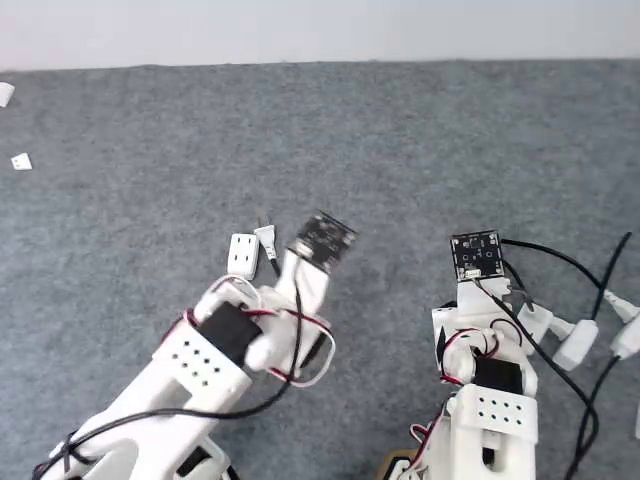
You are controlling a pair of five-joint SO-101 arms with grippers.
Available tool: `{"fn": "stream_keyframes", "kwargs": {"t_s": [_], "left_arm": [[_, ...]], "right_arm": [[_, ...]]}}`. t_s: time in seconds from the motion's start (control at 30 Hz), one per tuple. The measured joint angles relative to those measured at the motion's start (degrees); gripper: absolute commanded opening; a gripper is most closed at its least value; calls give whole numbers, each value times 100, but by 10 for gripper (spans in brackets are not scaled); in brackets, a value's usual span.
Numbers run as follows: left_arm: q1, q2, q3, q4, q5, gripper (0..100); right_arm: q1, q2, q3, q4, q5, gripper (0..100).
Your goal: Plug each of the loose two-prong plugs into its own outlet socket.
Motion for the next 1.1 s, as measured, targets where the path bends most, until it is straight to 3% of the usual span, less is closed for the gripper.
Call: {"fn": "stream_keyframes", "kwargs": {"t_s": [0.13,0.27,0.43,0.67,0.87,1.1], "left_arm": [[-589,475,316,-738,475,56],[-659,1363,1020,-1662,607,130],[-659,2180,1503,-2620,862,133],[-695,2268,1495,-2637,1011,122],[-668,2277,1495,-2673,1011,9],[-677,2295,1486,-2681,1020,13]], "right_arm": [[0,0,0,0,0,54],[0,0,0,0,0,54],[0,0,0,0,0,54],[0,0,0,0,0,54],[0,0,0,0,0,54],[0,0,0,0,0,54]]}}
